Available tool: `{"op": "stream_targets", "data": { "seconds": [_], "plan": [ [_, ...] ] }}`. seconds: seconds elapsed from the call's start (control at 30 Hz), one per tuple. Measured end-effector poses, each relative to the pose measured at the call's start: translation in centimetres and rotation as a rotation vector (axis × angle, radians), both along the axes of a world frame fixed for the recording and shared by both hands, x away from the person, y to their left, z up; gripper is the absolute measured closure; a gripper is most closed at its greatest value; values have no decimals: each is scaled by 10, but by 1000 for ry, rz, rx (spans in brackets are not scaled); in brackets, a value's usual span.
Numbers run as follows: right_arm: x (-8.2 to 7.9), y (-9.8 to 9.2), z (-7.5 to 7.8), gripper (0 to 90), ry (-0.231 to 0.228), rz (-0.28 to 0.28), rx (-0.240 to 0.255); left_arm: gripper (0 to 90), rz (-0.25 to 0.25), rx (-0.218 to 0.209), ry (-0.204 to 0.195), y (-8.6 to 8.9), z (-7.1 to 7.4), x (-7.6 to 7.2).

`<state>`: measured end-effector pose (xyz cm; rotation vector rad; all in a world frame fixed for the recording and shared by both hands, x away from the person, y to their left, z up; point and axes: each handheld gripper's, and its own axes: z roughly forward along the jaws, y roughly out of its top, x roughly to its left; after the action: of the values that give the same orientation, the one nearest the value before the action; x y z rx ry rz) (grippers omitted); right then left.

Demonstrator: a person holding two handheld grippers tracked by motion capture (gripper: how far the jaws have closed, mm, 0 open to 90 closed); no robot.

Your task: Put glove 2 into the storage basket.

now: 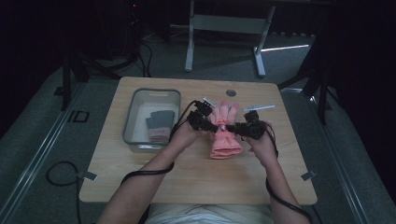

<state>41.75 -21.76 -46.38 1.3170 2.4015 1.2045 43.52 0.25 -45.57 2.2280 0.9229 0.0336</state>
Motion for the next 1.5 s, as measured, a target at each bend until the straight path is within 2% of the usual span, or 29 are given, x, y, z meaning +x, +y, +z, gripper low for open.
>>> {"op": "stream_targets", "data": {
  "seconds": [0.23, 0.5, 0.7, 0.87, 1.07, 1.2, 1.37, 1.4, 1.43, 1.5],
  "plan": [
    [1, 20, 18, 669, -30, 23, 19, 795, 17, 23, -43, 21, 21, -4],
    [7, 46, 30, 669, -58, 49, 27, 795, 47, 14, -57, 49, 34, -3],
    [15, 68, 41, 669, -72, 80, 29, 796, 82, 26, -75, 71, 45, -2],
    [21, 87, 47, 669, -82, 107, 19, 797, 114, 20, -75, 88, 50, -1],
    [30, 108, 52, 670, -82, 133, 40, 796, 155, 21, -86, 110, 56, 0],
    [34, 121, 55, 669, -86, 150, 33, 796, 173, 33, -92, 121, 60, 0],
    [43, 147, 61, 669, -89, 175, 29, 796, 204, 61, -101, 143, 67, 2],
    [43, 147, 61, 669, -89, 175, 29, 796, 204, 61, -101, 143, 67, 2],
    [44, 152, 62, 670, -89, 179, 29, 796, 212, 67, -108, 153, 68, 2],
    [47, 167, 62, 669, -87, 189, 26, 796, 226, 65, -106, 161, 67, 2]
  ]
}}
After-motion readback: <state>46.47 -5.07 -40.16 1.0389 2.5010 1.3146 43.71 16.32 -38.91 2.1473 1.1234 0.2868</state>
